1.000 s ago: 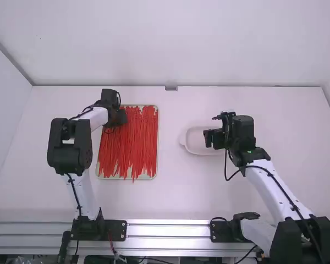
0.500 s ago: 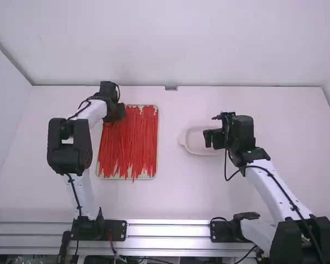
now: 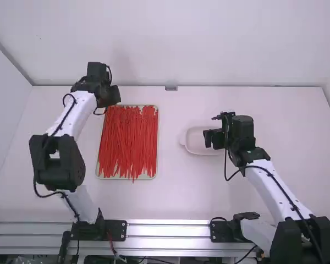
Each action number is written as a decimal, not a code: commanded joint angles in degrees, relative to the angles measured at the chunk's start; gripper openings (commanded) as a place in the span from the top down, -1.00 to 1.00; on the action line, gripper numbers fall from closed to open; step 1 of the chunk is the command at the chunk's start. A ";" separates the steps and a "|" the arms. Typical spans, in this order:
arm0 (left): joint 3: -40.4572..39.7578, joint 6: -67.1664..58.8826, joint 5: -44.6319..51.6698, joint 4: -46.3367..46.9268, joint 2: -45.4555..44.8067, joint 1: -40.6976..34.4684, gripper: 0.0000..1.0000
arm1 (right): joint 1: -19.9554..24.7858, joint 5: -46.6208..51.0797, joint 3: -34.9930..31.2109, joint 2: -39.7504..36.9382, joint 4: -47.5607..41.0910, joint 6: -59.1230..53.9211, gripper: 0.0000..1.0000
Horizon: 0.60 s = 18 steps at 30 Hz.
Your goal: Fasten the cable tie
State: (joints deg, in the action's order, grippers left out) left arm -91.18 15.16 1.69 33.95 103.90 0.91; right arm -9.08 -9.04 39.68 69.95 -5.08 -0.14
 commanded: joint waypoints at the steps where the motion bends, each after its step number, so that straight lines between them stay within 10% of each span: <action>1: -0.63 0.04 0.22 0.66 -6.40 -0.15 0.97 | 0.00 -0.17 1.55 0.07 0.11 0.11 -0.96; 18: 19.96 0.57 -3.06 -5.29 -40.79 -3.96 0.97 | 0.04 -2.56 1.55 0.07 0.22 -0.15 -0.96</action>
State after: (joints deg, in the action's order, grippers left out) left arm -73.49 15.35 -0.27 28.82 65.60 -2.39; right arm -9.10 -10.52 39.68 69.97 -5.08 -0.23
